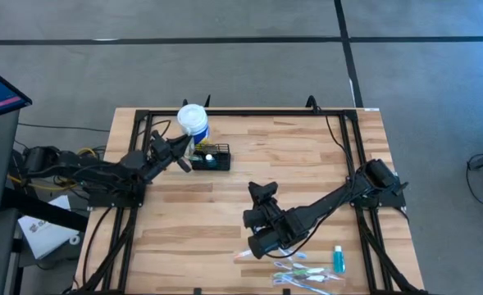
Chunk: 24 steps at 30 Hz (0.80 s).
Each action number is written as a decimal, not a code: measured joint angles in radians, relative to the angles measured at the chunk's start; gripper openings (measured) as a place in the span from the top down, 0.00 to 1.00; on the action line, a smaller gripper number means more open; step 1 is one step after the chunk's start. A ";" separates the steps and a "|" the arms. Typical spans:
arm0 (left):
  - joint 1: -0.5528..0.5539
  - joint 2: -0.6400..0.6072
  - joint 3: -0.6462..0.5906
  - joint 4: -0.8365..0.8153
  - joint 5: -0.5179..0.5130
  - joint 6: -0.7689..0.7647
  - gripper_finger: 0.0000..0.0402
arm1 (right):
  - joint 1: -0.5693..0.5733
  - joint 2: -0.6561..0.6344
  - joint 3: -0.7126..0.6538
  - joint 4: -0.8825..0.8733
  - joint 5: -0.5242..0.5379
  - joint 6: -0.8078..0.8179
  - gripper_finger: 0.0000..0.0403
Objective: Pick & Place toothbrushing station
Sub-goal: Put the green toothbrush into the wire organizer
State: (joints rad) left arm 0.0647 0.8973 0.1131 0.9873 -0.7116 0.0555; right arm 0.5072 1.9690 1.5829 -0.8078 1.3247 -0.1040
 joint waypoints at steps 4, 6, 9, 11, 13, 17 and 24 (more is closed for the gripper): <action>0.004 0.053 0.000 0.053 -0.004 0.014 0.98 | 0.000 0.000 0.000 0.000 -0.001 0.000 0.80; 0.005 0.083 0.000 0.085 -0.005 0.016 0.98 | 0.000 0.000 0.000 0.000 0.000 0.000 0.80; 0.005 0.122 0.000 0.135 -0.019 0.043 0.97 | 0.000 0.000 0.000 0.000 0.000 0.000 0.80; 0.005 0.146 0.000 0.161 -0.023 0.060 0.97 | 0.000 0.000 0.000 0.000 0.000 0.002 0.80; 0.005 0.166 0.000 0.194 -0.023 0.070 0.97 | 0.000 0.000 0.000 0.000 -0.001 0.016 0.80; 0.005 0.195 0.000 0.208 -0.022 0.071 0.97 | 0.000 0.000 0.000 0.000 -0.001 0.026 0.80; 0.005 0.224 0.000 0.214 -0.022 0.067 0.93 | 0.000 0.000 0.000 0.000 -0.001 0.026 0.80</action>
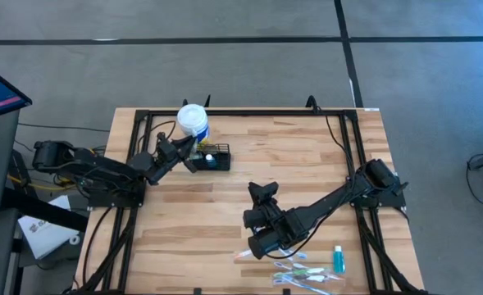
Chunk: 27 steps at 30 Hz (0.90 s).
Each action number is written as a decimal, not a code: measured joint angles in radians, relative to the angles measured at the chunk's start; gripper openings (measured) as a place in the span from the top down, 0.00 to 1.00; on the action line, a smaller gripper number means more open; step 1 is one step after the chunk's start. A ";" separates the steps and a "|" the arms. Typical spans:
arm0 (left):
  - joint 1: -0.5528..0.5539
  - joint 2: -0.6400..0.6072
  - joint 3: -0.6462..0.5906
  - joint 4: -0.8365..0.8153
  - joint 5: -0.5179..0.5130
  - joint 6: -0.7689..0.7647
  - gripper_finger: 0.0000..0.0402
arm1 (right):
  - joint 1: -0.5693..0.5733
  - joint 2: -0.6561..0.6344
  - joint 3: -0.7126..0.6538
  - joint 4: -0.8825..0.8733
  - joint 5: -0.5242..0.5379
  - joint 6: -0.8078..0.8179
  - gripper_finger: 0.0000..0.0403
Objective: Pick & Place toothbrushing station
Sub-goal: Put the green toothbrush into the wire organizer
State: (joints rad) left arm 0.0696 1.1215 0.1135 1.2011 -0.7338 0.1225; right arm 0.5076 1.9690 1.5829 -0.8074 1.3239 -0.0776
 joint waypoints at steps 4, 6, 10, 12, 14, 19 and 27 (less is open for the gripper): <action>0.000 -0.001 0.000 0.014 0.000 -0.006 0.91 | 0.000 0.000 0.000 0.000 0.000 0.000 0.80; 0.000 -0.003 0.000 0.020 0.000 -0.006 0.90 | 0.000 0.000 0.000 0.000 0.000 0.000 0.80; 0.000 -0.003 0.000 0.021 0.000 0.000 0.90 | 0.000 0.000 0.000 0.000 0.000 0.000 0.80; 0.000 -0.003 0.000 0.021 0.000 0.001 0.91 | 0.000 0.000 0.000 0.000 -0.009 0.000 0.80; 0.000 -0.003 0.000 0.021 0.000 0.002 0.91 | 0.000 0.000 0.000 0.000 -0.023 0.000 0.80; 0.000 -0.003 0.000 0.025 0.000 0.004 0.91 | 0.001 0.000 0.000 0.000 -0.026 0.000 0.80; 0.000 -0.003 0.000 0.029 0.001 0.057 0.91 | 0.000 0.000 0.000 0.000 -0.026 0.000 0.80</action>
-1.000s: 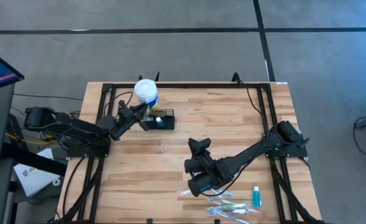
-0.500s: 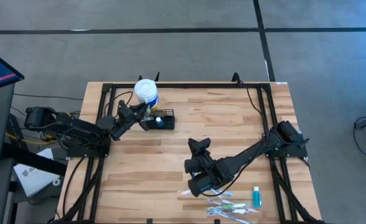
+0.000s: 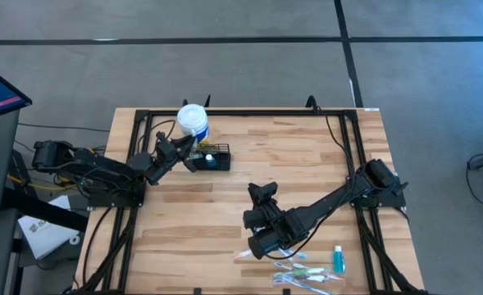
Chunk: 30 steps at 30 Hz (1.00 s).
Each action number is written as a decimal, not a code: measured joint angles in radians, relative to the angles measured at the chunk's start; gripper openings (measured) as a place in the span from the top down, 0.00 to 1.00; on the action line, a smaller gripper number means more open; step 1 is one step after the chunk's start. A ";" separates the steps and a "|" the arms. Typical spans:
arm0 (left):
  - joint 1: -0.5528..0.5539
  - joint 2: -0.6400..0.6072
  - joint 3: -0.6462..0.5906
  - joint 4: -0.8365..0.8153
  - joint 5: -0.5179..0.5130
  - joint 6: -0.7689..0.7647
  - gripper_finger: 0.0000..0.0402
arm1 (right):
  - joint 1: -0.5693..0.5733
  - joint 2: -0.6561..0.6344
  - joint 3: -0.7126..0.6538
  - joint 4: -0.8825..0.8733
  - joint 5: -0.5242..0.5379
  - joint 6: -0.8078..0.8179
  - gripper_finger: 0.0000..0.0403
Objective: Pick & Place toothbrushing station
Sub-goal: Put the green toothbrush into the wire organizer
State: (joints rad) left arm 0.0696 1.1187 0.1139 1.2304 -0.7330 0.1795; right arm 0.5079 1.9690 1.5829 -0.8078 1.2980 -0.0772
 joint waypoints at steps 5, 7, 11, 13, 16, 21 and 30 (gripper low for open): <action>0.000 0.000 0.000 0.003 0.000 0.000 0.91 | 0.000 0.000 0.000 0.000 0.000 0.000 0.80; 0.000 0.000 0.000 0.005 0.000 0.000 0.91 | 0.000 0.000 0.000 0.000 0.000 0.000 0.80; 0.000 0.000 0.000 0.006 -0.001 -0.003 0.91 | 0.000 0.000 0.000 0.000 0.000 0.000 0.80; 0.000 0.000 0.000 0.006 -0.001 -0.003 0.91 | 0.000 0.000 0.000 0.000 0.000 0.000 0.80; 0.000 0.000 0.000 0.007 -0.002 -0.003 0.91 | 0.000 0.000 0.000 0.000 0.000 0.000 0.80; 0.000 0.000 0.000 0.008 -0.013 -0.007 0.87 | 0.000 0.000 0.000 0.000 0.000 0.000 0.80; 0.000 0.000 0.001 0.008 -0.022 -0.003 0.78 | 0.000 0.000 0.000 0.000 0.000 0.000 0.80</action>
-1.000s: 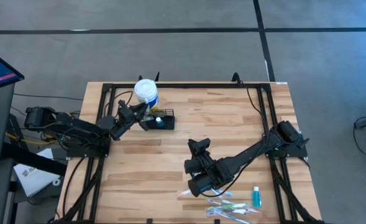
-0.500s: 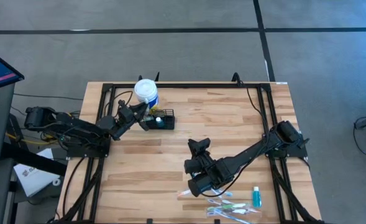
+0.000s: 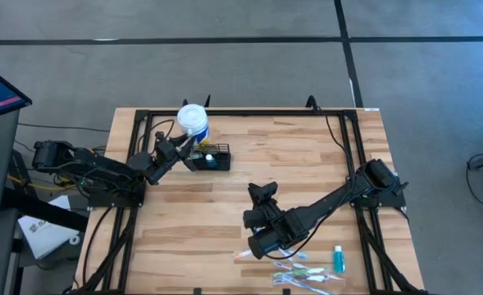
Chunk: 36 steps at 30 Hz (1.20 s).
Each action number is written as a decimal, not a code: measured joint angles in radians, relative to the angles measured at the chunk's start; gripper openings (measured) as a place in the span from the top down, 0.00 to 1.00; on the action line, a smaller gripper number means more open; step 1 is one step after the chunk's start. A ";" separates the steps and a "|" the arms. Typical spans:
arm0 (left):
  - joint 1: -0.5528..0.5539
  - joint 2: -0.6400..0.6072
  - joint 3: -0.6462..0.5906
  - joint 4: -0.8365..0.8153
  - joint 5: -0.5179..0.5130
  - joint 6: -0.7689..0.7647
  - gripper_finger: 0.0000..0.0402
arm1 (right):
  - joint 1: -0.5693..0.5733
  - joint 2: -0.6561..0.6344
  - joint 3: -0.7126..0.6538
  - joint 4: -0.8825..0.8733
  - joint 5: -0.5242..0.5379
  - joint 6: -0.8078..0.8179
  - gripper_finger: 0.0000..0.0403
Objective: Pick & Place toothbrushing station
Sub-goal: Put the green toothbrush into the wire organizer
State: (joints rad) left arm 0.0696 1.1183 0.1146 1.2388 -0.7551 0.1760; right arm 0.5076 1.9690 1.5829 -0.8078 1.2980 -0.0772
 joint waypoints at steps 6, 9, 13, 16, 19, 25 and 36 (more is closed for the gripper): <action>0.000 0.000 0.000 0.000 0.000 0.000 0.78 | 0.000 0.000 0.000 0.000 0.000 0.000 0.80; 0.000 0.000 0.000 0.001 0.000 0.000 0.78 | 0.000 0.000 0.000 0.000 0.000 0.000 0.80; 0.000 0.000 0.000 0.001 0.000 0.000 0.78 | 0.000 0.000 0.000 0.000 0.000 0.000 0.80; 0.000 0.000 0.000 0.001 0.000 0.000 0.78 | 0.000 0.000 0.000 0.000 0.000 0.000 0.80; 0.000 0.000 0.000 0.003 0.000 0.001 0.78 | 0.000 0.000 0.000 0.000 0.000 0.000 0.80; 0.000 -0.037 0.001 0.003 -0.006 0.011 0.78 | 0.000 0.000 0.000 0.000 0.000 0.000 0.80; -0.001 -0.063 0.001 -0.094 -0.039 0.027 0.78 | 0.001 0.000 0.000 0.000 0.000 0.000 0.80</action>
State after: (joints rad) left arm 0.0691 1.0553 0.1158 1.1448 -0.7944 0.2030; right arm 0.5083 1.9690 1.5829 -0.8074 1.2980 -0.0772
